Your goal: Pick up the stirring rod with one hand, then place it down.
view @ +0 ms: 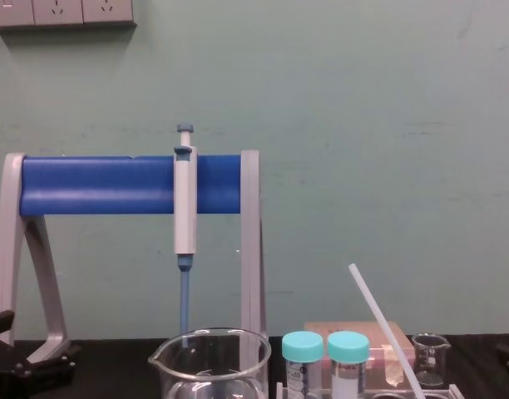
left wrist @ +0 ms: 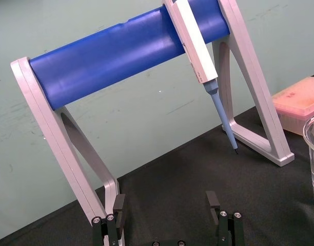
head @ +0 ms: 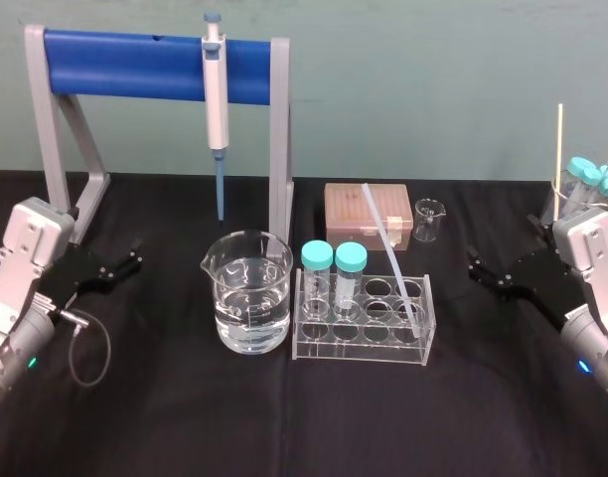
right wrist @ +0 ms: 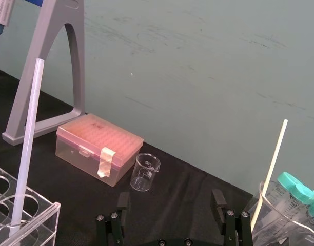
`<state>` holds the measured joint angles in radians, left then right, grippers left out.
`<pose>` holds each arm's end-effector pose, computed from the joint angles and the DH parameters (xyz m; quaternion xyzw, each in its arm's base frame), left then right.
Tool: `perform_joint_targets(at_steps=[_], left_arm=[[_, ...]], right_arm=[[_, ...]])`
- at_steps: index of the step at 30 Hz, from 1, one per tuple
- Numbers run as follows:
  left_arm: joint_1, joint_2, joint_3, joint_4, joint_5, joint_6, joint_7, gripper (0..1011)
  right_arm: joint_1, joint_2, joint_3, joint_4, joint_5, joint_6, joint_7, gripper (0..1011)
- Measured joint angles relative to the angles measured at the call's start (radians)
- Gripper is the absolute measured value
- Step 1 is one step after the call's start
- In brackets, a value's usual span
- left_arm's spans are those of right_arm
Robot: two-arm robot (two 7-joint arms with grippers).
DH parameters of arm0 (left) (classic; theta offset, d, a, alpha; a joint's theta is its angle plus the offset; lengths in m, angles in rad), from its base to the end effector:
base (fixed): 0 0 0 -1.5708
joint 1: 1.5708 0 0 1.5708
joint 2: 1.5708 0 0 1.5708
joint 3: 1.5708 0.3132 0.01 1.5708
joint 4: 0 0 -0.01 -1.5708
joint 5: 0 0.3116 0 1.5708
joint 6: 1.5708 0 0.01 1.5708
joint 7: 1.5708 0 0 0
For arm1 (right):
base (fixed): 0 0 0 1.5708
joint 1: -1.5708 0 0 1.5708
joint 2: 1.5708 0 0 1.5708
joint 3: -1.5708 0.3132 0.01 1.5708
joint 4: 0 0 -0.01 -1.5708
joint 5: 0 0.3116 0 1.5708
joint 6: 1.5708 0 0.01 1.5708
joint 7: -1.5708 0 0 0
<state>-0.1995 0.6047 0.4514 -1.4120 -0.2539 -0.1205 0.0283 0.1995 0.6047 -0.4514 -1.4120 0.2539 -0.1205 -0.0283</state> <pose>0.3645 0.0951 -0.3215 0.1415 -0.1325 0.5799 0.7913 0.3645 -0.0951 -0.3215 -0.1415 -0.1325 -0.5799 0.7913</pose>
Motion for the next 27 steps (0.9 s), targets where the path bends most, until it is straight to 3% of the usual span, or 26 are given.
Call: perform_joint_targets(at_steps=[27], left_arm=[[0.000, 0.000, 0.000, 0.000, 0.000, 0.000, 0.000, 1000]], right_arm=[[0.000, 0.000, 0.000, 0.000, 0.000, 0.000, 0.000, 1003]])
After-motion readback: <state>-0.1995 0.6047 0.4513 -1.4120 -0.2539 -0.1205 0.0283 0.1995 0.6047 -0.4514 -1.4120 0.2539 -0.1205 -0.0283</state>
